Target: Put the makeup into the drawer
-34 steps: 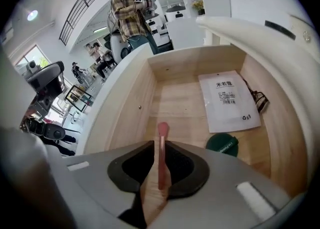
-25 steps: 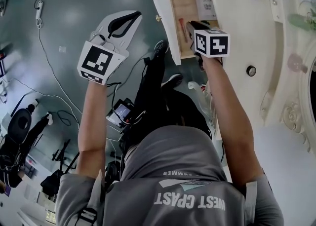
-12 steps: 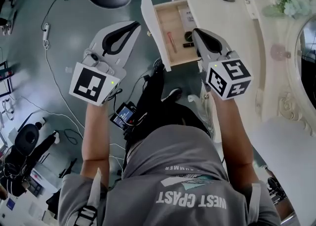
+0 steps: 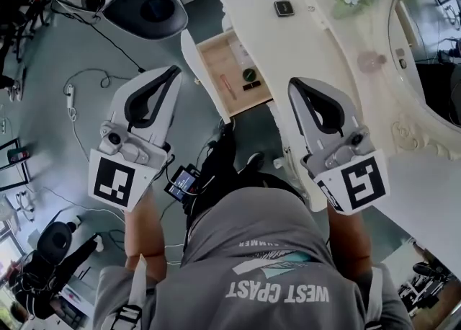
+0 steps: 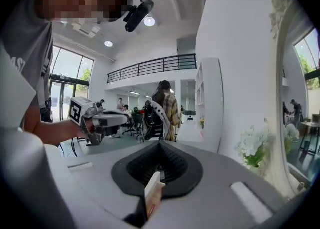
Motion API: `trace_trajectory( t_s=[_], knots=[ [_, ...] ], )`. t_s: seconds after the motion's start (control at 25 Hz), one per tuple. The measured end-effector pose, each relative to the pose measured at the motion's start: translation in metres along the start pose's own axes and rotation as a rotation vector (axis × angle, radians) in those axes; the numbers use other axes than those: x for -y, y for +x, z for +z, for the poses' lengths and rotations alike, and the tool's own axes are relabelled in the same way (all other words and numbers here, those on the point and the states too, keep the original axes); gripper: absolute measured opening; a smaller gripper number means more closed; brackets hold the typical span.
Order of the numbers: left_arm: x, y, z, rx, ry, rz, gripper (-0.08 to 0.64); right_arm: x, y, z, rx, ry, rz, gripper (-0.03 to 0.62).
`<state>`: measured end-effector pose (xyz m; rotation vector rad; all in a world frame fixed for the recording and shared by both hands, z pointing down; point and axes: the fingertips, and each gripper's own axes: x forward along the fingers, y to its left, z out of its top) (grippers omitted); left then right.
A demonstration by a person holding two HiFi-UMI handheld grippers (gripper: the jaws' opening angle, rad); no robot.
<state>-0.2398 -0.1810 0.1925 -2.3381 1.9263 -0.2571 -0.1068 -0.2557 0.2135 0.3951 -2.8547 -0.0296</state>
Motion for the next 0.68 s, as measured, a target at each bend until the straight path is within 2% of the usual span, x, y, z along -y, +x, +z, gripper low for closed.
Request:
trace_trajectory(
  t_s=[0.2,0.44,0.68],
  knots=[
    [0.027,0.003,0.034,0.038,0.038,-0.033,0.002,0.007,-0.052,0.015,0.047,-0.005,-0.054,-0.002],
    [0.04,-0.012,0.091,0.09,0.084,-0.057,0.002,0.0,-0.102,0.053,0.076,-0.047,-0.111,-0.002],
    [0.033,0.04,0.122,0.105,0.088,-0.05,0.002,0.058,-0.105,0.06,0.054,-0.022,-0.117,-0.002]
  ],
)
